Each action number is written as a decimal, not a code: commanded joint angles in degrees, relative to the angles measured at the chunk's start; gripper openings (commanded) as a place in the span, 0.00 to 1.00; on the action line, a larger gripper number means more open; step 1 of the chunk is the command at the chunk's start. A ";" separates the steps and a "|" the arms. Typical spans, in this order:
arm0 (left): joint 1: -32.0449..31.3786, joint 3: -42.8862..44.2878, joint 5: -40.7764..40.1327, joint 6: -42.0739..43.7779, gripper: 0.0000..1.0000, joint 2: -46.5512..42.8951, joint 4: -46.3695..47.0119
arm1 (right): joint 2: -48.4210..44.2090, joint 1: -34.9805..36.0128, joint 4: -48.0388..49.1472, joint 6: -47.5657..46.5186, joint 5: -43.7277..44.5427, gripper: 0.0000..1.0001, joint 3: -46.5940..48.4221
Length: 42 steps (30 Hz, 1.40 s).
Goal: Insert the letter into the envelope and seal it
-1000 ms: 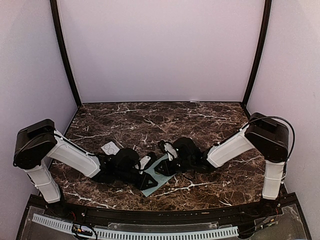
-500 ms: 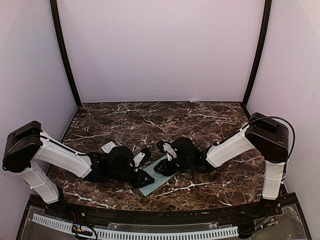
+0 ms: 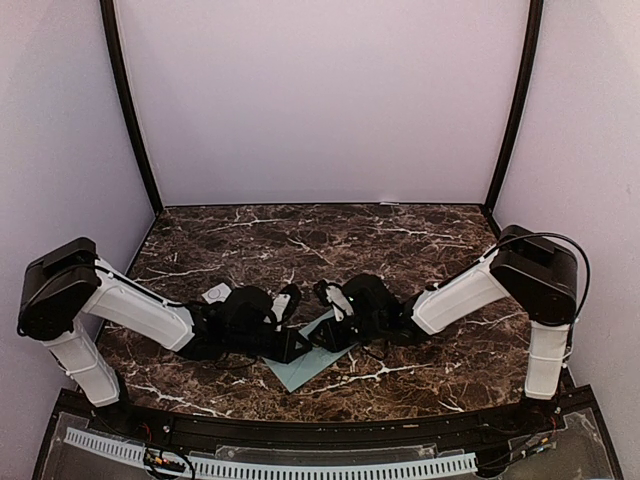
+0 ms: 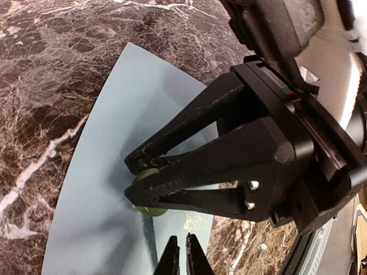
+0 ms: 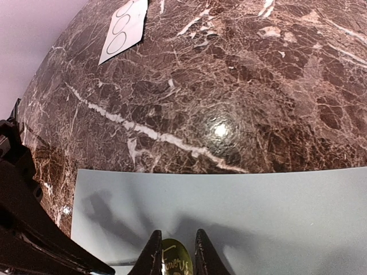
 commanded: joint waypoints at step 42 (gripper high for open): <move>2.10 4.18 -3.93 -4.76 0.00 8.66 0.40 | 2.11 0.33 -3.07 -0.07 0.35 0.20 0.50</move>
